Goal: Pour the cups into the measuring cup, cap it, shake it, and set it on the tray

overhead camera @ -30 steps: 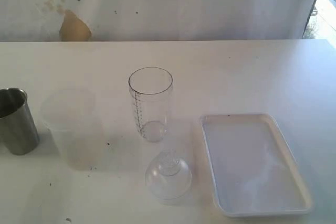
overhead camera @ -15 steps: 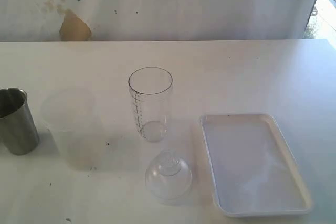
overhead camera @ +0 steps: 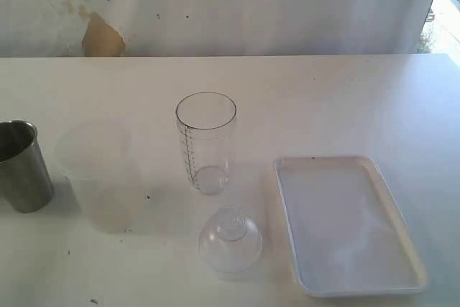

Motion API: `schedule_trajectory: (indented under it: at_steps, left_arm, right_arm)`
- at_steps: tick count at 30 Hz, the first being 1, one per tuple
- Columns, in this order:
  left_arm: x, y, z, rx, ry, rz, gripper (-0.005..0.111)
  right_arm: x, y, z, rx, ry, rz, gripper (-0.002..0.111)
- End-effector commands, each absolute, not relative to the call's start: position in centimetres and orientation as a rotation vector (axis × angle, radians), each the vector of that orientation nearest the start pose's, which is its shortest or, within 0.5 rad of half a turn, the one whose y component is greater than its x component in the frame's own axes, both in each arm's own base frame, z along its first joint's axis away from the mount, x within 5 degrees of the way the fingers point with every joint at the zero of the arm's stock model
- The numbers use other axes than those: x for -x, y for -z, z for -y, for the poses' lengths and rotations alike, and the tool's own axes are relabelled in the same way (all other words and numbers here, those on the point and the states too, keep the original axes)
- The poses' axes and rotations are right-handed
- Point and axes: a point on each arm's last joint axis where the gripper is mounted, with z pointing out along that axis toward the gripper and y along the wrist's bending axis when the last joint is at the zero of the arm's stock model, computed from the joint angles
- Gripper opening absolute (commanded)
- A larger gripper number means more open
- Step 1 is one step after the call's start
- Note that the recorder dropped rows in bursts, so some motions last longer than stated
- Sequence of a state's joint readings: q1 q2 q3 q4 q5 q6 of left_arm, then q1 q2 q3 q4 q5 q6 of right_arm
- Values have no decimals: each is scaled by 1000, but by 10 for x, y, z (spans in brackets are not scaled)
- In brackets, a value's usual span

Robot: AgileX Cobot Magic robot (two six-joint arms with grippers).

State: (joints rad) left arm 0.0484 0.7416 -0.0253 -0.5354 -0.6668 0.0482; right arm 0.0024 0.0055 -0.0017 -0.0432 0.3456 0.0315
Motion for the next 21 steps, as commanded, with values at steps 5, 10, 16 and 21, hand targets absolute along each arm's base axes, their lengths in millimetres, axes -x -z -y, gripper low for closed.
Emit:
schedule_trajectory:
  at_steps: [5,10,16,21]
  left_arm:
    - [-161,-238,-24,587,190,-1569,103]
    - [-209,-287,-15,416,186,-1750,76]
    - [-262,-330,-10,271,199,-2044,47]
    - [-299,-329,-27,310,144,-2311,47]
  right_arm:
    - [-54,-182,1,8,29,-1826,0]
    - [-54,-182,1,8,29,-1826,0]
    - [-54,-182,1,8,29,-1826,0]
    - [-54,-182,1,8,29,-1826,0]
